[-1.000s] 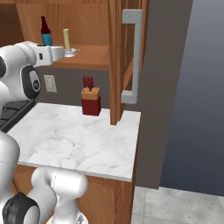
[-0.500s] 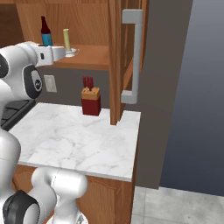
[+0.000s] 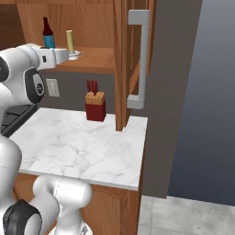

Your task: Get the candle and the beer from the cabinet and move them to the dining counter.

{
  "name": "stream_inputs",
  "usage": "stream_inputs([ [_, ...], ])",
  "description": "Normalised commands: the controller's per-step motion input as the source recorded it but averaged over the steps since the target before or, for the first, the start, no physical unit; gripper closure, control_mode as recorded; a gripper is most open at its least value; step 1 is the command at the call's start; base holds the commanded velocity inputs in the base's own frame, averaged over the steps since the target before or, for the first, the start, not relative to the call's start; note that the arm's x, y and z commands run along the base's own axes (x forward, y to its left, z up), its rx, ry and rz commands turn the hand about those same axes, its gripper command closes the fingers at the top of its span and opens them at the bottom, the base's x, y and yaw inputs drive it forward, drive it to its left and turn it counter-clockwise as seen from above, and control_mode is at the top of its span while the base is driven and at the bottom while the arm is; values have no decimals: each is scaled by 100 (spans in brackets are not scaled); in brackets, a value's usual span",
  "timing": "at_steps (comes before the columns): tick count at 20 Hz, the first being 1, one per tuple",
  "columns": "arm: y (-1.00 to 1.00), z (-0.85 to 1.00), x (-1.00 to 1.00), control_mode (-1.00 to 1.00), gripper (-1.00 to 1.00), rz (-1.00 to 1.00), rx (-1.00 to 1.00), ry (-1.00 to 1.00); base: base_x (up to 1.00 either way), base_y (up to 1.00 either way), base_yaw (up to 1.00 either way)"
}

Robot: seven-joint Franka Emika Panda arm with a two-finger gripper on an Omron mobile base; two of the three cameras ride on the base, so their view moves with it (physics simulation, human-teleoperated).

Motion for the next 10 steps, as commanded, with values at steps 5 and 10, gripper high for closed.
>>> stream_inputs([
  [5,0,0,21,-100,-100,0,0,0,0,0,0],
  [10,6,8,29,-100,-100,0,0,0,0,0,0],
])
